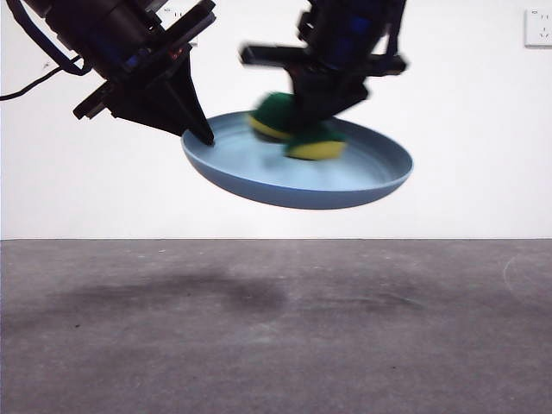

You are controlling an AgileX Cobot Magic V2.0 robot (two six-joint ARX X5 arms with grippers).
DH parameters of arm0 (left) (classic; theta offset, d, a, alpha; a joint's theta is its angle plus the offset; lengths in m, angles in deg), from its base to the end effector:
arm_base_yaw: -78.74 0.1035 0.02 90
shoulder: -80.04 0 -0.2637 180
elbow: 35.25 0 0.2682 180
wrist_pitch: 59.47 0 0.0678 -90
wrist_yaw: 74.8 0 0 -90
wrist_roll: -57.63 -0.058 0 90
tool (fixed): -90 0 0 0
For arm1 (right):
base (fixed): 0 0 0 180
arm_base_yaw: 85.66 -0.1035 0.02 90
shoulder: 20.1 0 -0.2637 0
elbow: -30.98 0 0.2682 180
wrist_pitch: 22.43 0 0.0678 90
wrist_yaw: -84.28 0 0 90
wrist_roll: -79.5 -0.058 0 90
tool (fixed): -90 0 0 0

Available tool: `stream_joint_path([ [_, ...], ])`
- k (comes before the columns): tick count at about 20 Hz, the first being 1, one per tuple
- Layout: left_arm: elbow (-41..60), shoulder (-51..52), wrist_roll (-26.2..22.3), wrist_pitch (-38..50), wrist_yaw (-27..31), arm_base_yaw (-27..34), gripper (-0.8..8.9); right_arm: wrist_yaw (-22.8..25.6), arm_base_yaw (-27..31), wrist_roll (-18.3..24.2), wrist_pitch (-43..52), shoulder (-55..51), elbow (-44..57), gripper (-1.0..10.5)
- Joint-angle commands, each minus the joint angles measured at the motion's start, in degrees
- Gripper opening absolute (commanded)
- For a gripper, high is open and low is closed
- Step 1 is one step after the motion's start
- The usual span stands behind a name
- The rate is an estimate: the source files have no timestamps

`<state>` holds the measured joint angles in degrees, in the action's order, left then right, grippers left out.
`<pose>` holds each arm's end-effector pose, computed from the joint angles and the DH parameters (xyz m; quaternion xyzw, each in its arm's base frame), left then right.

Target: Pick up the plate,pick up the cloth,clean the plate with the cloth

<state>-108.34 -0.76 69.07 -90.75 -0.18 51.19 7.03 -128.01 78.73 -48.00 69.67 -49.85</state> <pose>0.2941 -0.1708 0.2500 -0.0522 0.3646 -0.3102 0.8764 0.2942 0.2508 0.2551 -0.1310 0.2646 0.2422 0.9242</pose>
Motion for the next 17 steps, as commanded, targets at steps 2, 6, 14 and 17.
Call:
stream_joint_path([
  [2,-0.15,0.13,-7.41,-0.85,9.07,-0.90,-0.08,-8.28,0.07,-0.83,-0.44,-1.55,0.44,-0.2],
  [6,-0.15,-2.75,-11.28,-1.01,15.28,1.36,-0.08,-7.67,-0.07,-3.15,-6.69,-7.93,0.44,-0.2],
  [14,-0.15,-17.44,-11.26,2.49,15.37,7.30,-0.04,0.74,0.00,-3.21,-17.73,-22.82,0.44,-0.2],
  [17,-0.15,-21.40,-11.23,2.36,15.37,7.74,0.19,3.74,0.00,-3.19,-18.82,-25.81,0.44,-0.2],
])
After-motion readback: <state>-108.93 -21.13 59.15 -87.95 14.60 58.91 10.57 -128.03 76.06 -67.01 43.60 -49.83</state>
